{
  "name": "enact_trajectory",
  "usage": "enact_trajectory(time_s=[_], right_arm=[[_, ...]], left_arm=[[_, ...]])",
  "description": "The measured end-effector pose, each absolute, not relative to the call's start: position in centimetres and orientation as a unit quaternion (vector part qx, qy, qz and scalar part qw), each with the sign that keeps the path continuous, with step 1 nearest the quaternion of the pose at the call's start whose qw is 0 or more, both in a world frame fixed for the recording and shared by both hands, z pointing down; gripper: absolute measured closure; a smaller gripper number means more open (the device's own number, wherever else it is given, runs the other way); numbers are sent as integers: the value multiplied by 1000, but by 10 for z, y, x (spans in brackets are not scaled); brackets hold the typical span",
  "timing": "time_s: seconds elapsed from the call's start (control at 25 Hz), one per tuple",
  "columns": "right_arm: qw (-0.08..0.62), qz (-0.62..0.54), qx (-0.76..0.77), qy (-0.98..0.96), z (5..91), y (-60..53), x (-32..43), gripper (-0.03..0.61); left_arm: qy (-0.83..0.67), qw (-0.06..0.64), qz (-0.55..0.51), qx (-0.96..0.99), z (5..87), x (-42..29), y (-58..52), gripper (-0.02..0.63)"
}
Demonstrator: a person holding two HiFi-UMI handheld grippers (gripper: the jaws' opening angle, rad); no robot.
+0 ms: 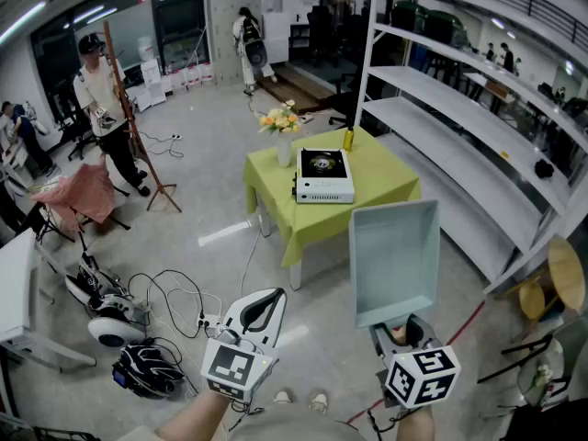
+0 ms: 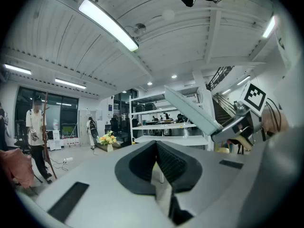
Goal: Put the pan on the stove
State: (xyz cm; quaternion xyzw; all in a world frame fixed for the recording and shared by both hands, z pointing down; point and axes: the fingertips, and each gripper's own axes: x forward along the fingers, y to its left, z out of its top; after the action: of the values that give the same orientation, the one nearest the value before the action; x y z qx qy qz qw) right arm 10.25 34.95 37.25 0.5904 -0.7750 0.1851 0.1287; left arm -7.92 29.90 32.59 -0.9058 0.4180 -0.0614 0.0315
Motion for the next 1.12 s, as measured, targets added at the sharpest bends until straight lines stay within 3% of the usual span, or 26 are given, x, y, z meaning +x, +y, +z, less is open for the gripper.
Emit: enact_trajectory(time_s=[1.12], right_arm=[[120, 182, 546, -809, 389, 316, 160, 393]], left_arm=[[469, 36, -71, -879, 347, -17, 285, 607]])
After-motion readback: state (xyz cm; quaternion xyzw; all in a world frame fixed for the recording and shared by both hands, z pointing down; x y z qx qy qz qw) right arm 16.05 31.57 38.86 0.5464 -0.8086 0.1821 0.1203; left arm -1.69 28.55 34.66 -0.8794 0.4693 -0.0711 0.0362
